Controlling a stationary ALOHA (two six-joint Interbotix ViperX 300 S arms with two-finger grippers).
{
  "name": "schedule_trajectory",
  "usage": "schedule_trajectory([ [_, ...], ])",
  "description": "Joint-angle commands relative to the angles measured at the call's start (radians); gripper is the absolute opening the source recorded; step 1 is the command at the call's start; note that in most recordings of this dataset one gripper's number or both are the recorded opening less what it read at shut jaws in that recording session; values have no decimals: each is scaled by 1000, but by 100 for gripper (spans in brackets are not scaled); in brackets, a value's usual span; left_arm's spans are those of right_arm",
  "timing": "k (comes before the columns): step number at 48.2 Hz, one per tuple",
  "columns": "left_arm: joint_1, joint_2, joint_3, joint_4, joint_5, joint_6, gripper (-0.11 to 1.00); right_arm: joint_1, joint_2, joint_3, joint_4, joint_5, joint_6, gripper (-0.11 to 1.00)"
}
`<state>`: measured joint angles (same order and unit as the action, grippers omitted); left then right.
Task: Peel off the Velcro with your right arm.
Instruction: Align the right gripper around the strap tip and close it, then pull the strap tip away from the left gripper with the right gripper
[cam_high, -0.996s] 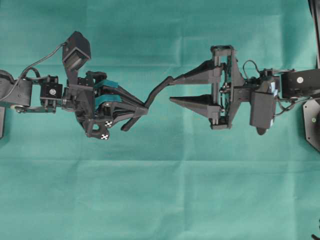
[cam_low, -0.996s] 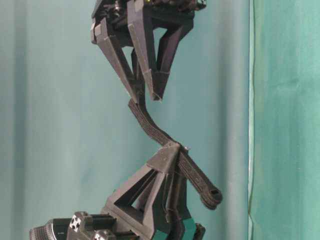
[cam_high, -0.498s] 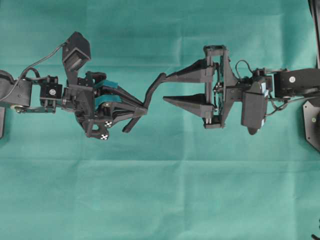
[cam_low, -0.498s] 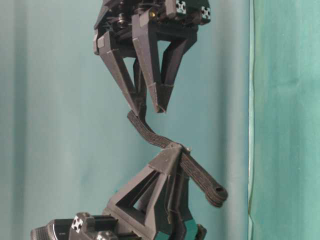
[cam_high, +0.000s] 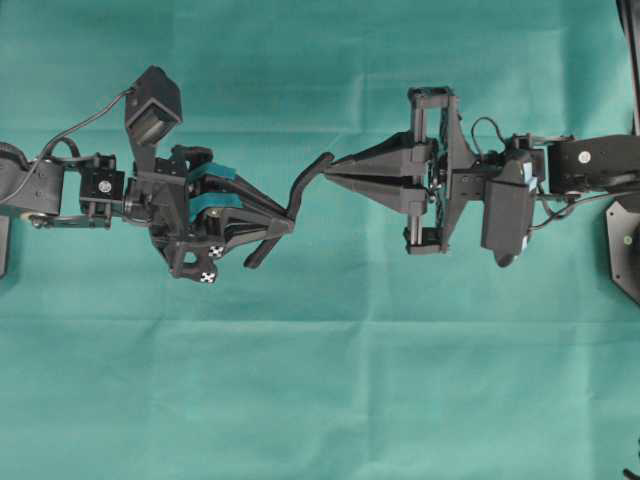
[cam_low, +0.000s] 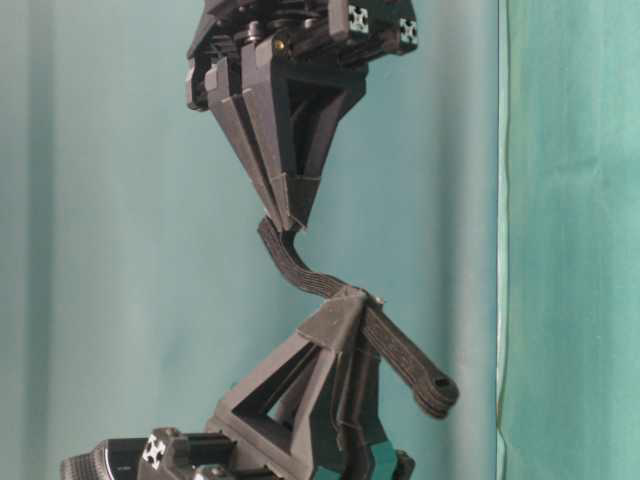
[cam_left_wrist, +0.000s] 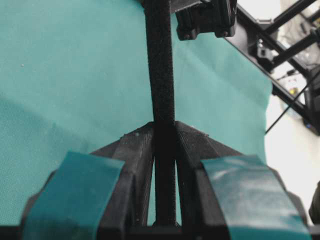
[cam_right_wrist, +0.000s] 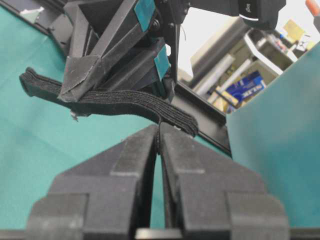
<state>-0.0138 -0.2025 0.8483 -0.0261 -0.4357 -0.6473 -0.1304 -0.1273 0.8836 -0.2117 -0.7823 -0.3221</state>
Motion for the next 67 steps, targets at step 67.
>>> schedule_trajectory([
  [67,3,-23,-17,0,-21,5,10,101,60,-34,-3,2,11,-9],
])
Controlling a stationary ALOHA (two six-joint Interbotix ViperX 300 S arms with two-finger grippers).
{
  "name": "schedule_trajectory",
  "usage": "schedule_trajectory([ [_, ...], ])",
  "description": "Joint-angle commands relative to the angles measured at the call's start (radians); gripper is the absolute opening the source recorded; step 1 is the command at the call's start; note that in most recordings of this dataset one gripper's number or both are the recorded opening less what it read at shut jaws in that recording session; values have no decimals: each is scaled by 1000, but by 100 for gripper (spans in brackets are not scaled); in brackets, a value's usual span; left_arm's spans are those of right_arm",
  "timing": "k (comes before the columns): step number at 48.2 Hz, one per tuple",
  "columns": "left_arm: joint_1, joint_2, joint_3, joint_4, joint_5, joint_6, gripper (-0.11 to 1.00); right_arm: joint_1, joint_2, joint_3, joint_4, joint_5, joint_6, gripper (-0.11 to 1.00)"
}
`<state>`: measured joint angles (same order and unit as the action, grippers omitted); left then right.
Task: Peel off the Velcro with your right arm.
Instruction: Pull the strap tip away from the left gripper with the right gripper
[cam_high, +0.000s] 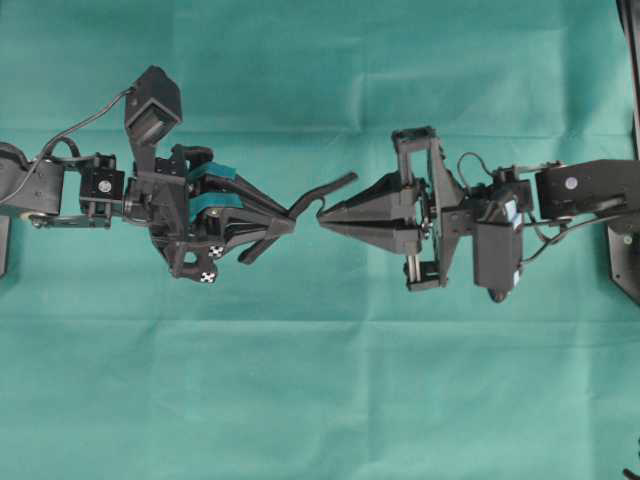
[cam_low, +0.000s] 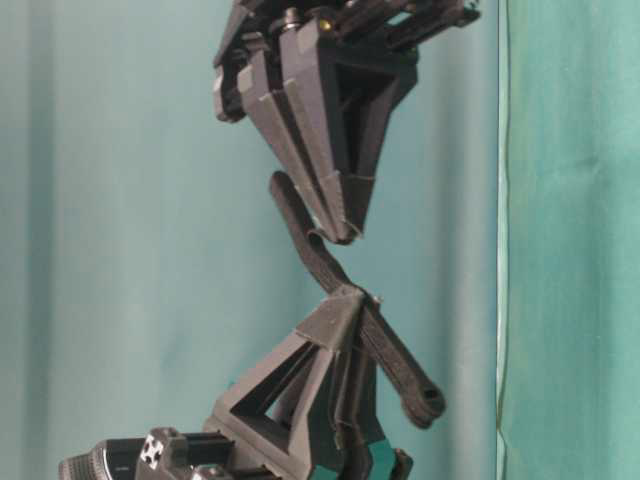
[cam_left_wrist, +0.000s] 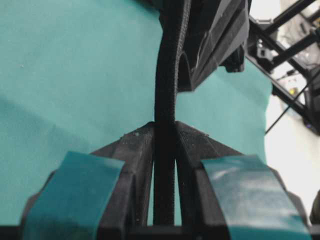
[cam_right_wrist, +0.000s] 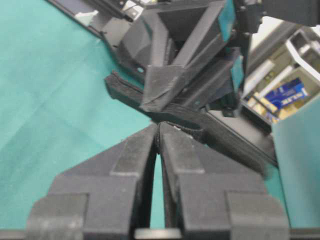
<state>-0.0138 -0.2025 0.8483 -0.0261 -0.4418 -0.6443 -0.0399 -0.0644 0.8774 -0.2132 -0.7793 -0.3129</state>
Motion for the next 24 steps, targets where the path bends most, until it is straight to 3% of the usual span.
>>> schedule_trajectory([
  [1,3,-23,-17,0,-15,2,10,12,-2,-29,-2,0,2,-9],
  [24,3,-25,-17,0,-29,0,10,55,32,-75,-2,69,2,-9],
])
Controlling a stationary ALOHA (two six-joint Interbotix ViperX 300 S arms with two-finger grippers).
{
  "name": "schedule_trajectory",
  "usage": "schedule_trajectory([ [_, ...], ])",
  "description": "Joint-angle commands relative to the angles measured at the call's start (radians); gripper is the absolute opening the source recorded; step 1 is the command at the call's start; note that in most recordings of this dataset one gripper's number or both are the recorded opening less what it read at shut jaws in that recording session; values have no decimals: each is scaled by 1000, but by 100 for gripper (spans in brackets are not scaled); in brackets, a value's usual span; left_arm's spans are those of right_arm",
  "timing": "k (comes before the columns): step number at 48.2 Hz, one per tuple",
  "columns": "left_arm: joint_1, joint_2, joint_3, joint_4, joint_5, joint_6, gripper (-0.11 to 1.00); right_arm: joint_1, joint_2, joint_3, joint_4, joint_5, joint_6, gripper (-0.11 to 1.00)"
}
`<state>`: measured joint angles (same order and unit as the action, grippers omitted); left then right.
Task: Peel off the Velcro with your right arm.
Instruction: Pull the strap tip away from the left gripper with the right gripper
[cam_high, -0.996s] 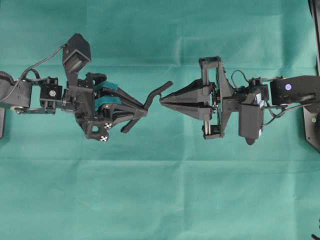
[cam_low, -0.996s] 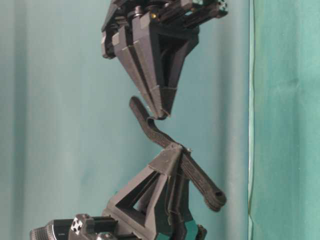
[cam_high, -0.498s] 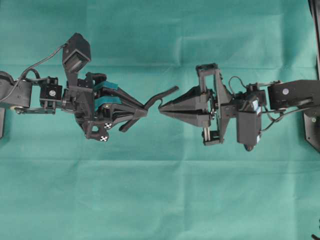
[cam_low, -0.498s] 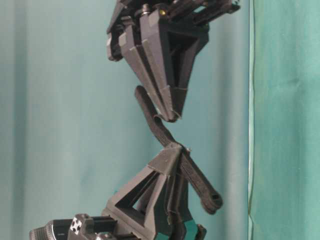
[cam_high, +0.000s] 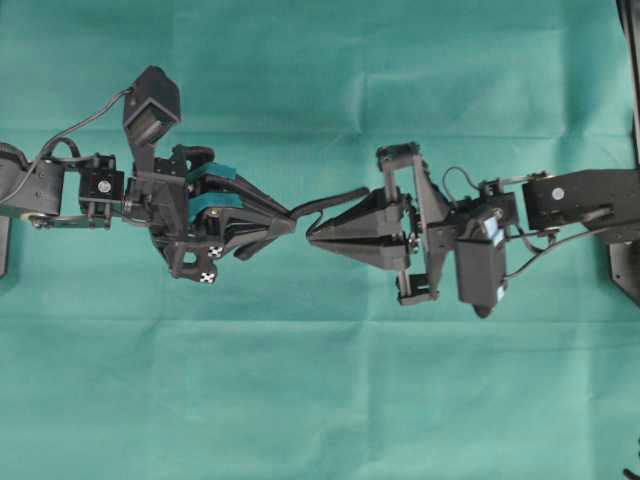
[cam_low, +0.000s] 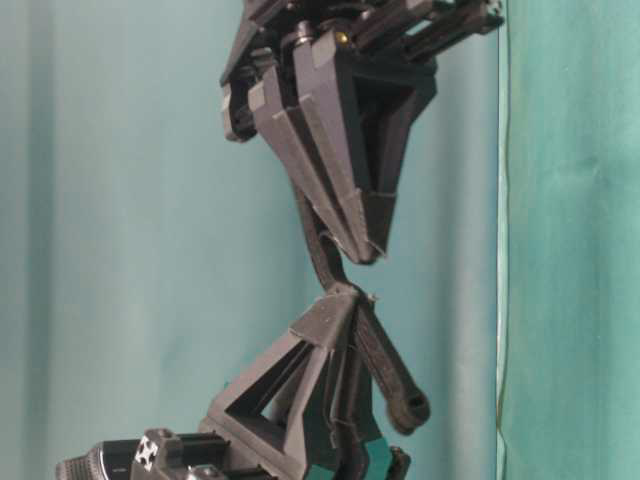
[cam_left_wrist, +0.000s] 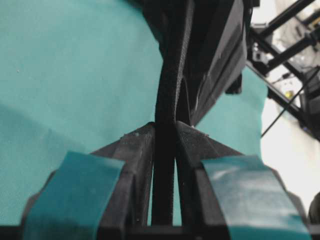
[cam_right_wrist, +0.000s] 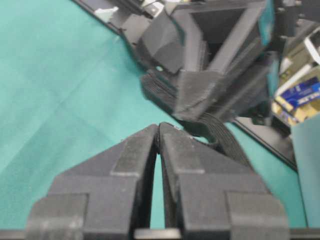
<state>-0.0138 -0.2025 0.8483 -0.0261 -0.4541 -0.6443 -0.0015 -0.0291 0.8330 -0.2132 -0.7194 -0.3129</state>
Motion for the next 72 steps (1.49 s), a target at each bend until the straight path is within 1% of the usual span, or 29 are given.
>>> schedule_trajectory([
  [1,3,-23,-17,0,-17,0,10,18,-2,-32,-2,15,2,-9],
  [13,3,-23,-17,0,-17,0,10,31,21,-72,-8,84,-3,-9],
  [24,3,-23,-14,0,-17,2,10,48,38,-95,-64,123,5,-9],
  [37,3,-25,-14,0,-17,2,10,69,41,-100,-75,152,5,-9],
  [48,3,-23,-18,0,-17,2,10,94,41,-100,-115,192,6,-9],
  [72,3,-23,-18,0,-17,2,10,107,46,-100,-130,206,5,-9],
])
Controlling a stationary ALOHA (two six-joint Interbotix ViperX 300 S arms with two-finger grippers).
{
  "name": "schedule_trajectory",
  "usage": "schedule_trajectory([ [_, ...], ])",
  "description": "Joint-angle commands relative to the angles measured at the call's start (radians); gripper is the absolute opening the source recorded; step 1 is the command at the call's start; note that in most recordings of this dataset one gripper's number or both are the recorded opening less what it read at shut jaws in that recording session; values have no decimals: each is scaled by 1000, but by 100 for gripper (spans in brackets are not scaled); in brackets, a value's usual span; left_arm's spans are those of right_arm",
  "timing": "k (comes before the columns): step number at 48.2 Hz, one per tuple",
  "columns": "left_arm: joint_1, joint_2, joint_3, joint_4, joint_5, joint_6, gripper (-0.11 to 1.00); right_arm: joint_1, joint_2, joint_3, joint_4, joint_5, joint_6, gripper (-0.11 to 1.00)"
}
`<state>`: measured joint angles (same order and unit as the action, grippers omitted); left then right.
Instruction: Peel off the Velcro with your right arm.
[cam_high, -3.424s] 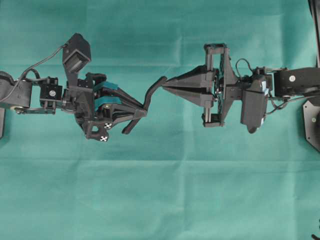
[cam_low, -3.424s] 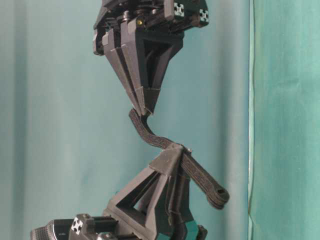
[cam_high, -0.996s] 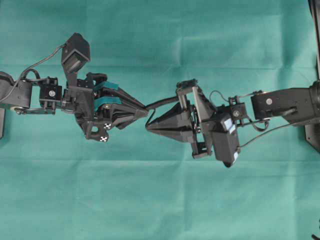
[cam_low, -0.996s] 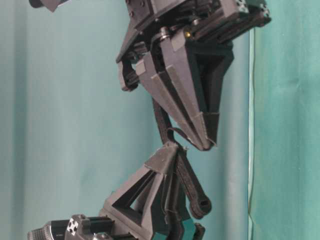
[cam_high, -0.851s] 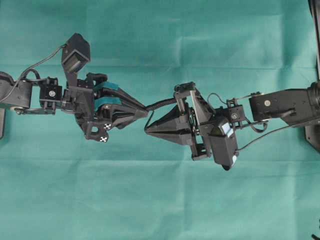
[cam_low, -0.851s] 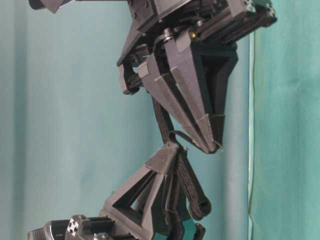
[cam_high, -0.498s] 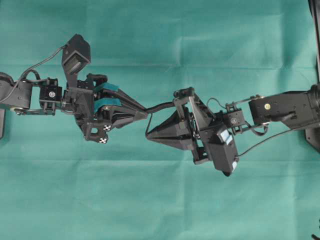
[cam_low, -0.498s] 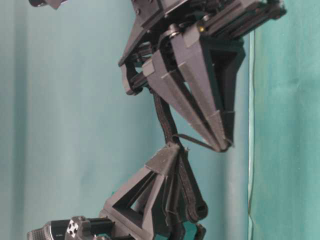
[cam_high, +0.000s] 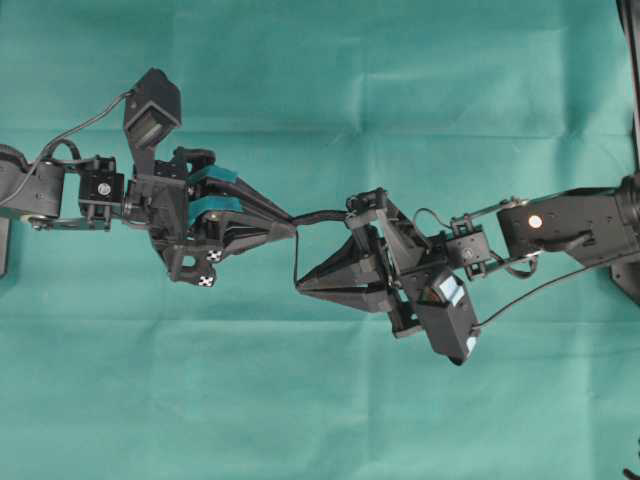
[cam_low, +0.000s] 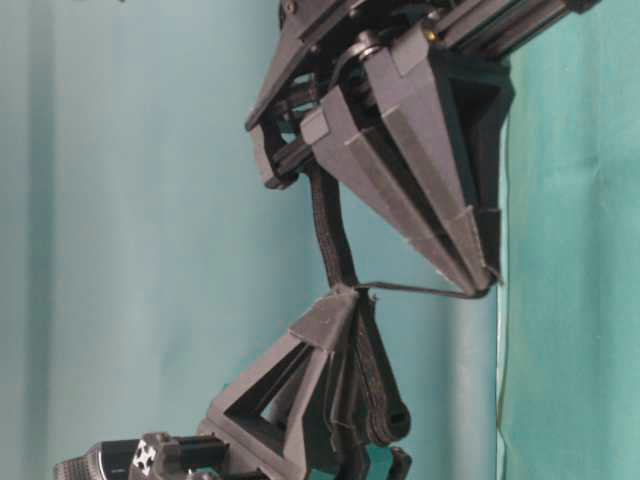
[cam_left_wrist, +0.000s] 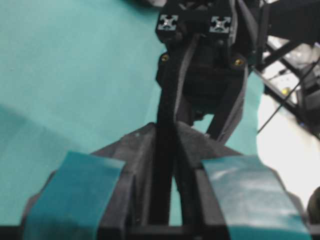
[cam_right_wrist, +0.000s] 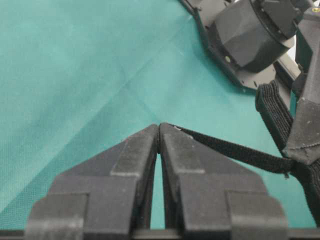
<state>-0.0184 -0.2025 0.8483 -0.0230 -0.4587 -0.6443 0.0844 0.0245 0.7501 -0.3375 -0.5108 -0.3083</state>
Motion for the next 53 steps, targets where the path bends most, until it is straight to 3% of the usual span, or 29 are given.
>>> schedule_trajectory([
  [1,8,-25,-18,-3,-12,2,10,21,-6,-17,-6,-3,2,-9],
  [43,-2,-32,-5,-3,-12,0,10,15,-63,12,35,46,31,-8],
  [48,-3,-32,2,-3,-12,-2,10,14,-64,15,35,46,32,0],
  [53,-3,-35,6,-3,-12,-2,10,14,-69,21,34,43,32,18],
])
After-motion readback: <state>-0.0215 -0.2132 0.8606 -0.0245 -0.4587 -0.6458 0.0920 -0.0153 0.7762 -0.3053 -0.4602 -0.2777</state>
